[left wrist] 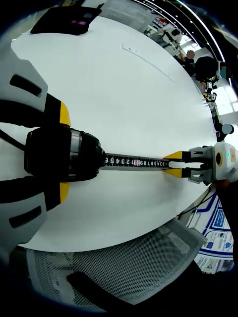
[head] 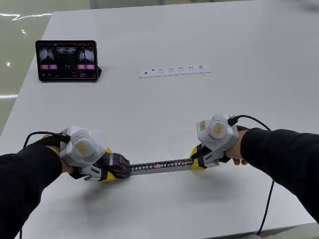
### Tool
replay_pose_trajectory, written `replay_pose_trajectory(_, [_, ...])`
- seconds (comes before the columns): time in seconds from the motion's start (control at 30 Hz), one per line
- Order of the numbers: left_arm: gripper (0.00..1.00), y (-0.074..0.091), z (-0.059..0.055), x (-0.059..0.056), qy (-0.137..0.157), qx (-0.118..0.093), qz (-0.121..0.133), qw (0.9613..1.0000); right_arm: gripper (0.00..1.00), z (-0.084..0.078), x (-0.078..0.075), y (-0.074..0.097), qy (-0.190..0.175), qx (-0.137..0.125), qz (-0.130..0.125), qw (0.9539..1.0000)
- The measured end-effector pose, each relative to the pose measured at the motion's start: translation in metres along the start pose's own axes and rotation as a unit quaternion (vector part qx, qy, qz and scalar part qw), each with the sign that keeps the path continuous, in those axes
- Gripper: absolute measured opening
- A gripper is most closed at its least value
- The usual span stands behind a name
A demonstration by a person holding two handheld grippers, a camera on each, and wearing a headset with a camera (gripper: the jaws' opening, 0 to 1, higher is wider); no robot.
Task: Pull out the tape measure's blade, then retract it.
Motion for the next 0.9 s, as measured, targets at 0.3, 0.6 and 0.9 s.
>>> replay_pose_trajectory(0.3, [0.33, 0.0, 0.0, 0.0, 0.0, 0.001, 0.0, 1.0, 0.09, -0.005, 0.0, 0.003, 0.0, 0.0, 0.0, 1.0])
replay_pose_trajectory(0.6, [0.33, 0.0, 0.0, 0.0, 0.001, 0.001, 0.0, 1.0, 0.09, -0.012, -0.001, 0.007, -0.006, 0.001, 0.001, 1.0])
replay_pose_trajectory(0.9, [0.33, 0.0, 0.0, 0.0, 0.002, 0.0, -0.001, 1.0, 0.09, -0.017, -0.001, 0.01, -0.011, 0.001, 0.0, 0.9999])
Point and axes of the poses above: the centre of the closed fingertips' face, and the gripper's own axes: y roughly backward along the fingers, x roughly to its left, z roughly out of its top, the point moved 8 cm from there along y, roughly backward along the fingers, and after that the axes turned 4 degrees about y, right-handed, at the moved point
